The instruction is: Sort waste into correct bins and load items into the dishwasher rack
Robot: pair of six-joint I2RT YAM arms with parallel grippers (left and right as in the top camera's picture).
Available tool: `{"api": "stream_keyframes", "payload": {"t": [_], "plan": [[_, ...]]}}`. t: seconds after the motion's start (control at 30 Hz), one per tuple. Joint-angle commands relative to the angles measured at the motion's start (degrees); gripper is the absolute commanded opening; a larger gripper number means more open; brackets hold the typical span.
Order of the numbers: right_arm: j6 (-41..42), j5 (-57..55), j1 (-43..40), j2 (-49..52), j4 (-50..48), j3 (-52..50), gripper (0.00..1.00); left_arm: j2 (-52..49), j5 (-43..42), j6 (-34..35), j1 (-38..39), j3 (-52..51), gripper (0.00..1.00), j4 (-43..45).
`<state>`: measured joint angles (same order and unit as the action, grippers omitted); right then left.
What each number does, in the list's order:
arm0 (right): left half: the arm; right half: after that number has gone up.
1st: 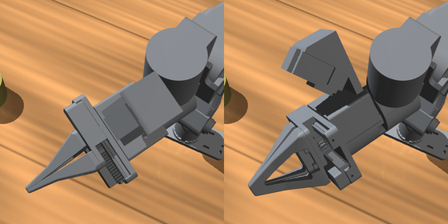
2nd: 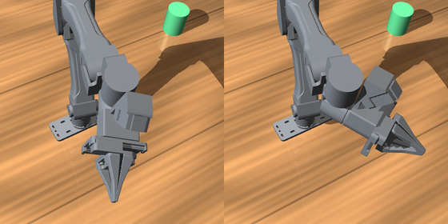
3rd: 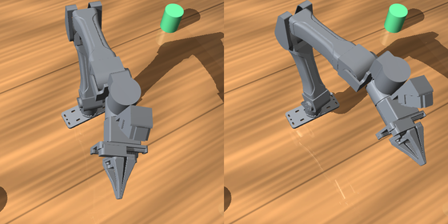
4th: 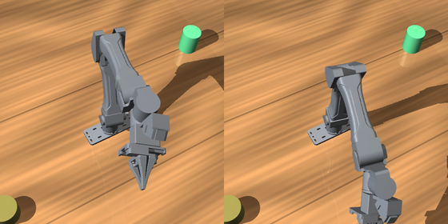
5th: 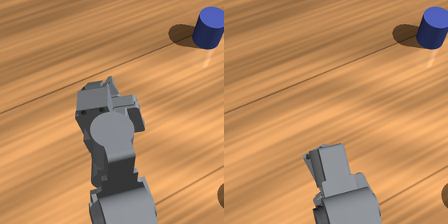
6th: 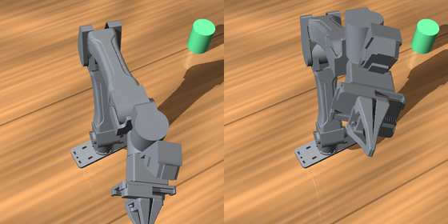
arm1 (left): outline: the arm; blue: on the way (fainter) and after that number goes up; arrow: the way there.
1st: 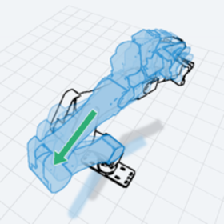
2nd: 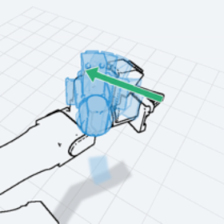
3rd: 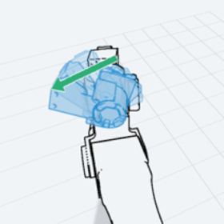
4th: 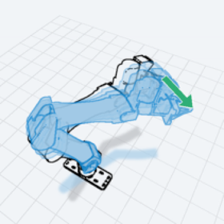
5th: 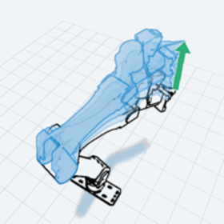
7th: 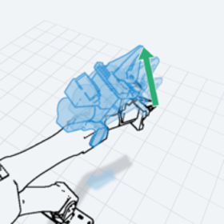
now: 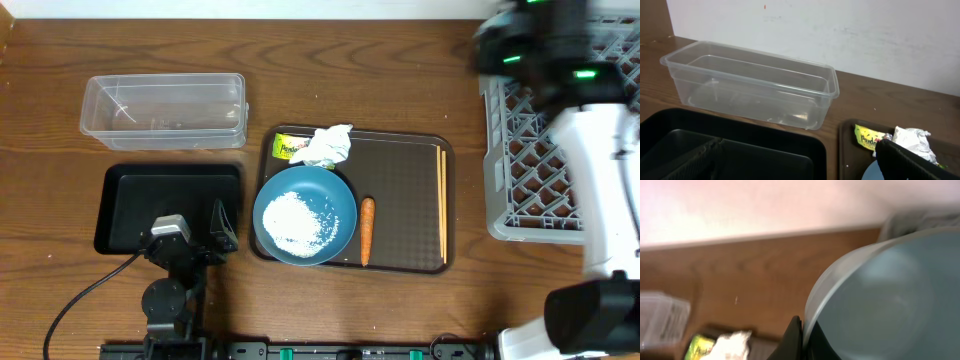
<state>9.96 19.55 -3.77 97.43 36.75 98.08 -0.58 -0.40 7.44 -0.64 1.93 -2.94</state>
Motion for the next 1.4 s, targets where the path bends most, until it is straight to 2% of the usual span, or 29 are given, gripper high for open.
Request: {"api": "stream_keyframes", "payload": {"t": [0.0,0.13,0.3,0.57,0.73,1.37], "plan": [[-4.79,25.59,-8.92,2.6,-5.16,0.09,0.01,0.35,1.07,-0.35,0.09,-1.7,0.98,-1.11],[-1.18,40.15,-17.84,6.99,-18.34,0.09,0.01,0.35,1.07,-0.33,0.09,-1.7,0.98,-1.11],[8.98,41.44,-24.68,14.64,-34.58,0.09,0.01,0.35,1.07,-0.35,0.09,-1.7,0.98,-1.11],[16.5,44.13,-29.16,24.7,-55.82,0.09,0.04,0.35,1.07,-0.35,0.09,-1.7,0.98,-1.11],[19.23,44.13,-30.56,28.13,-60.52,0.09,0.01,0.35,1.09,-0.35,0.09,-1.7,0.98,-1.11],[19.45,44.39,-29.27,38.8,-63.82,0.09,0.01,0.35,1.09,-0.35,0.09,-1.7,0.98,-1.11]]}}
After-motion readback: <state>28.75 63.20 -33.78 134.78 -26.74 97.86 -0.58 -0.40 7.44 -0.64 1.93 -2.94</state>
